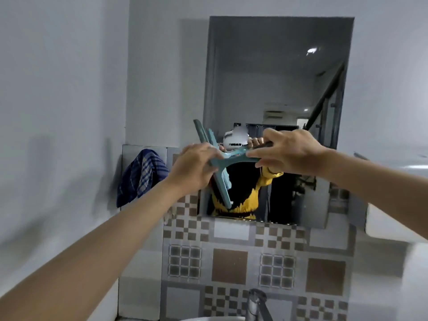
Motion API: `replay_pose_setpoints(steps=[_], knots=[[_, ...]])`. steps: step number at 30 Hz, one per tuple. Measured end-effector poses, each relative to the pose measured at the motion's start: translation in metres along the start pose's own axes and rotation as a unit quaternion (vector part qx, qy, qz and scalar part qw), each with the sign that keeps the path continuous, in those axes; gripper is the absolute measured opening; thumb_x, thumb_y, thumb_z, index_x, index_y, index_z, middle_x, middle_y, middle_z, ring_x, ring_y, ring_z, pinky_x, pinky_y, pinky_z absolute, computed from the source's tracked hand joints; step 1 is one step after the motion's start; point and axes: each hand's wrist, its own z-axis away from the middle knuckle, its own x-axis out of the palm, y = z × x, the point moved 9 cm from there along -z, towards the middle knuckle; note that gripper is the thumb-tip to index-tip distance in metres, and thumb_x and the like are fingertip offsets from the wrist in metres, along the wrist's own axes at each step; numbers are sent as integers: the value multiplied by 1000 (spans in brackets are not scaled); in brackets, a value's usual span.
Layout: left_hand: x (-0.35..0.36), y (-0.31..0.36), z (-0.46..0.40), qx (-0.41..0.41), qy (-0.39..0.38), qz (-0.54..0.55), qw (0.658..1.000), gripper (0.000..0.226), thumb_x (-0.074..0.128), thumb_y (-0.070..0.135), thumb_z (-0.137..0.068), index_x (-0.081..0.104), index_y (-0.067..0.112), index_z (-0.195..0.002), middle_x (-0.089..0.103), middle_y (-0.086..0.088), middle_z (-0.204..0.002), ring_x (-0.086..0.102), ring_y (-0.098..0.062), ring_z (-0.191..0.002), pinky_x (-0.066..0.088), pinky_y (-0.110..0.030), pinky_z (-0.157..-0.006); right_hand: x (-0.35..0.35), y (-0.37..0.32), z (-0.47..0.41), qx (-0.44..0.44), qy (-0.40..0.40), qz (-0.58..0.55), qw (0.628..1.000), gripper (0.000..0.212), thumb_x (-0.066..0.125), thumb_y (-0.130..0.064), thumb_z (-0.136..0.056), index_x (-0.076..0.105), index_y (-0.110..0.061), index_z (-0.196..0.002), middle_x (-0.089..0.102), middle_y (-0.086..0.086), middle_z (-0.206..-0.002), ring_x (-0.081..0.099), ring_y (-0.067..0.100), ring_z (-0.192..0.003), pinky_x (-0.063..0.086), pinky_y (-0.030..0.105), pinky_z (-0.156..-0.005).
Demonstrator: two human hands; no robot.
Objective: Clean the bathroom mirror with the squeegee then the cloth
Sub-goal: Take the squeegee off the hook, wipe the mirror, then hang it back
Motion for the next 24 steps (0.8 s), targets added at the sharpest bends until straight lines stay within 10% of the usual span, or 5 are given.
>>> replay_pose_setpoints(steps=[7,13,24], knots=[[-9,-52,-38,-53,37,-90,994,55,73,24,-76,50,17,-125,54,-10,-126,54,-31,-112,44,-48,-99,-59,114,-33,213,68,11,975,37,67,-48,-82,67,-37,-117,47,0,-84,47,19,-70,31,30,-64],[9,-113,-55,-147,-50,-114,981,88,70,46,-75,18,35,-146,15,-10,-157,24,-32,-140,29,-49,-111,-91,160,-98,245,150,0,958,35,70,-49,-79,67,-40,-113,54,-12,-86,49,13,-84,32,28,-72],[61,-146,-73,-167,-133,-181,960,110,69,51,-74,-20,52,-138,-27,-7,-154,-14,-35,-143,19,-65,-107,-77,196,-169,251,143,20,957,36,70,-50,-80,68,-39,-114,54,-16,-87,47,13,-87,34,28,-70]])
